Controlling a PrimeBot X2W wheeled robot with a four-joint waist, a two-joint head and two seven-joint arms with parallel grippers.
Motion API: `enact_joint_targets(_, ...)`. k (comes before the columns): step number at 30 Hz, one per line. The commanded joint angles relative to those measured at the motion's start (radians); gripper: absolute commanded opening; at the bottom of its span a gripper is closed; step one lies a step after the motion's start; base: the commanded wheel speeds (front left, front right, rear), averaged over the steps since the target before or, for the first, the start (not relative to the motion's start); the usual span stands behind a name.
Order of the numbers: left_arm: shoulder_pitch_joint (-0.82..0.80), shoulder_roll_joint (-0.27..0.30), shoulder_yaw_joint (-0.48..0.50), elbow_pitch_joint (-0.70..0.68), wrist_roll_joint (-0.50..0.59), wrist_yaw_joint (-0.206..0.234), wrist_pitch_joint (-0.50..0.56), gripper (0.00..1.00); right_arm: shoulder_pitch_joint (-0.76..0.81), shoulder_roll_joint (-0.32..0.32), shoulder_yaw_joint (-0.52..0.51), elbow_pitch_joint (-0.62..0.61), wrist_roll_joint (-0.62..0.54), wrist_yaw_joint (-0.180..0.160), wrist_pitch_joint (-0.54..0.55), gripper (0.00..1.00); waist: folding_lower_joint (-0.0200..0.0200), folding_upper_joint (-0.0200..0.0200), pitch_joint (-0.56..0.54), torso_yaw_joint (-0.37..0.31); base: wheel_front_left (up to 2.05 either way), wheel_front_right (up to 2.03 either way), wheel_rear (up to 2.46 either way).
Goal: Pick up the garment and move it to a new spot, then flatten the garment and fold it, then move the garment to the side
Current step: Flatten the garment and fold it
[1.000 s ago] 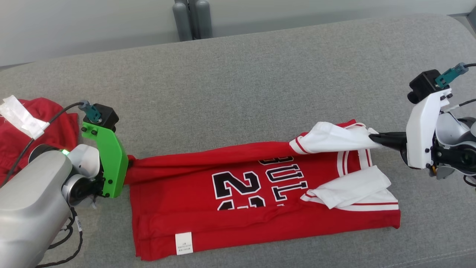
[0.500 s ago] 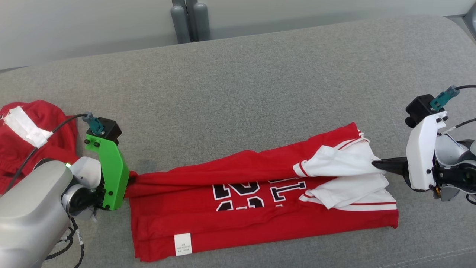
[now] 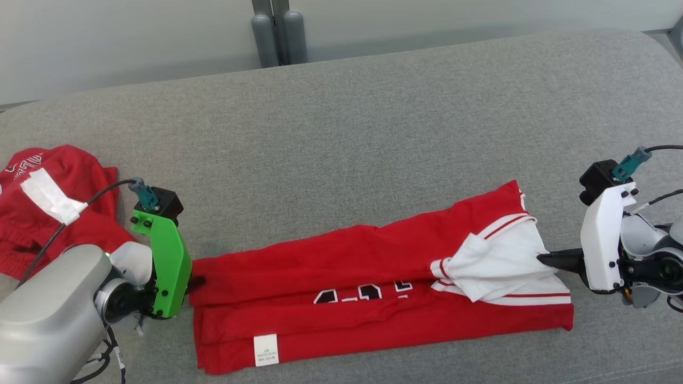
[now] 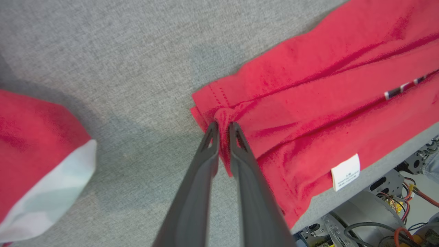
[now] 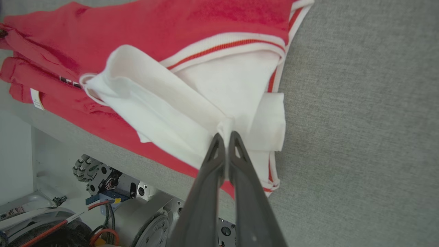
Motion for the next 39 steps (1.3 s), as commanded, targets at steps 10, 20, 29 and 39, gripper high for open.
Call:
enact_joint_targets(10, 0.001, 0.029, 0.006, -0.017, -0.003, 0.003, -0.020, 1.00, 0.033, 0.008, -0.046, -0.018, 0.035, 0.000, -0.041, 1.00, 0.0000, 0.0000, -0.034, 0.004, 0.00, 0.00, 0.00)
enact_joint_targets(20, -0.003, 0.045, 0.065, -0.071, 0.080, 0.034, -0.268, 1.00, 0.081, 0.023, -0.194, -0.050, -0.007, 0.000, -0.427, 1.00, 0.0000, 0.0000, -0.046, 0.016, 0.00, 0.00, 0.00)
enact_joint_targets(29, 0.071, 0.097, 0.132, -0.204, 0.187, 0.197, -0.564, 1.00, 0.176, 0.096, -0.308, 0.086, -0.143, 0.000, -0.787, 1.00, 0.0000, 0.0000, -0.054, 0.037, 0.00, 0.00, 0.00)
enact_joint_targets(39, 0.276, 0.133, 0.279, -0.420, 0.199, 0.438, -0.907, 1.00, 0.416, 0.252, -0.564, 0.175, -0.333, 0.000, -0.810, 1.00, 0.0000, 0.0000, -0.051, 0.065, 0.00, 0.00, 0.00)
